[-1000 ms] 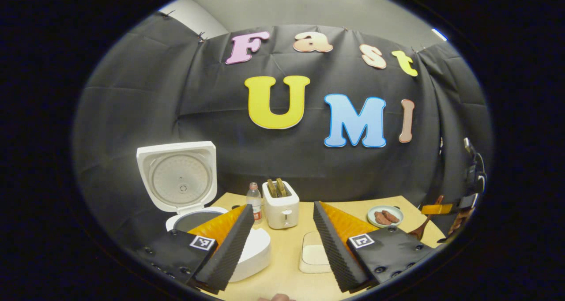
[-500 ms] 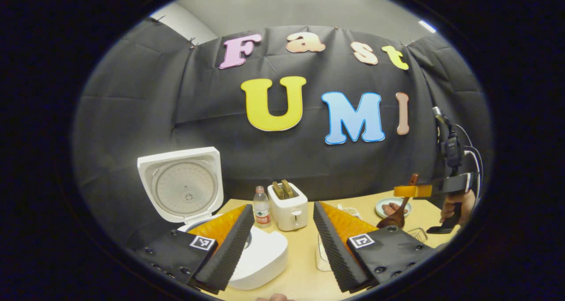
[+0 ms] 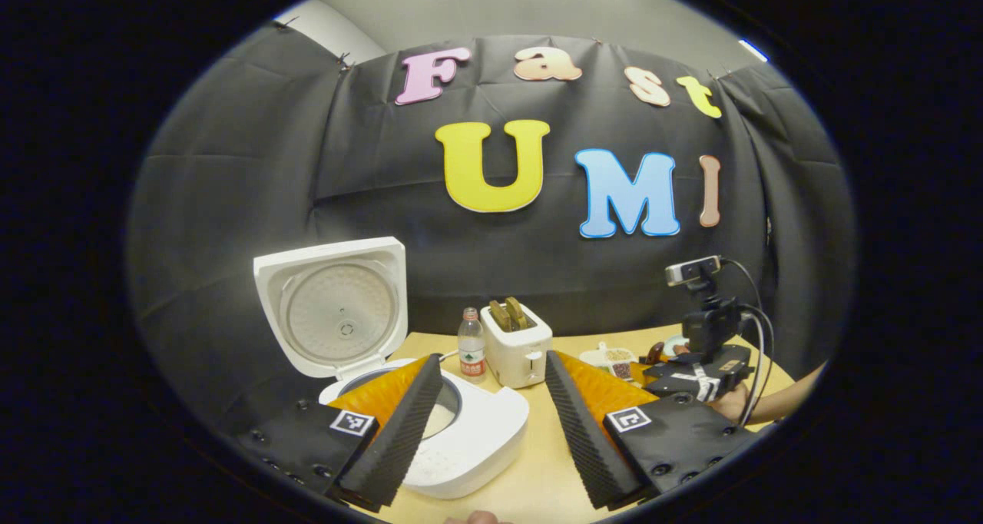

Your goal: Close the left gripper, press the button to open the rice cooker; take a wooden spoon from the chopstick holder with the right hand, scoop a spoonful of rice and pour it into the rice cooker, then put the wooden spoon back into the chopstick holder.

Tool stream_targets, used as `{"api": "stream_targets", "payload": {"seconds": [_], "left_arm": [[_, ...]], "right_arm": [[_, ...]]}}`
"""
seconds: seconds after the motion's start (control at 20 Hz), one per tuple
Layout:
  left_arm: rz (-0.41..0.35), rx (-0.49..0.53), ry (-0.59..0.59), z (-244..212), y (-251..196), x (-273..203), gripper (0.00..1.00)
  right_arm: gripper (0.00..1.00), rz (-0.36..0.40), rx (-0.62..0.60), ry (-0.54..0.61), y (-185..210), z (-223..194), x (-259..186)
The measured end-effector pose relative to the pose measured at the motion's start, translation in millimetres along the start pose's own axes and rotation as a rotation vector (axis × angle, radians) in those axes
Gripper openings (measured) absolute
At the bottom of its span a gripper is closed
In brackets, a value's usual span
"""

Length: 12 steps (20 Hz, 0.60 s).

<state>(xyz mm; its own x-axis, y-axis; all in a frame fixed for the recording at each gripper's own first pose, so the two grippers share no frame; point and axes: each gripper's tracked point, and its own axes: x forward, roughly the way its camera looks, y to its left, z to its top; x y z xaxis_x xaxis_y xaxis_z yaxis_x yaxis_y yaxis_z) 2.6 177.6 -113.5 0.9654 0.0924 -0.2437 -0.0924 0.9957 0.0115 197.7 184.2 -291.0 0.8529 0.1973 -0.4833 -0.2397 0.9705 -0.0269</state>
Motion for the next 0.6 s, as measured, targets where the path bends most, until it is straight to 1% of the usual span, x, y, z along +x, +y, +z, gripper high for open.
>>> {"api": "stream_targets", "payload": {"seconds": [0.05,0.15,0.25,0.4,0.5,0.6], "left_arm": [[-0.002,0.008,0.007,-4,2,-2,0.96],[-0.002,0.032,0.016,-10,6,-5,0.94],[-0.005,0.040,0.023,-15,7,-9,0.95],[0.002,0.046,0.026,-19,12,-12,0.94],[0.005,0.043,0.025,-18,14,-15,0.94],[0.009,0.042,0.015,-14,15,-16,0.96]], "right_arm": [[0.10,0.016,0.013,-0.002,10,-1,0],[0.10,0.091,0.060,0.010,33,-2,-6],[0.10,0.159,0.132,0.027,57,-7,-12],[0.10,0.241,0.247,0.070,80,-12,-20],[0.10,0.272,0.324,0.096,76,-12,-21],[0.09,0.292,0.458,0.111,62,-8,-22]]}}
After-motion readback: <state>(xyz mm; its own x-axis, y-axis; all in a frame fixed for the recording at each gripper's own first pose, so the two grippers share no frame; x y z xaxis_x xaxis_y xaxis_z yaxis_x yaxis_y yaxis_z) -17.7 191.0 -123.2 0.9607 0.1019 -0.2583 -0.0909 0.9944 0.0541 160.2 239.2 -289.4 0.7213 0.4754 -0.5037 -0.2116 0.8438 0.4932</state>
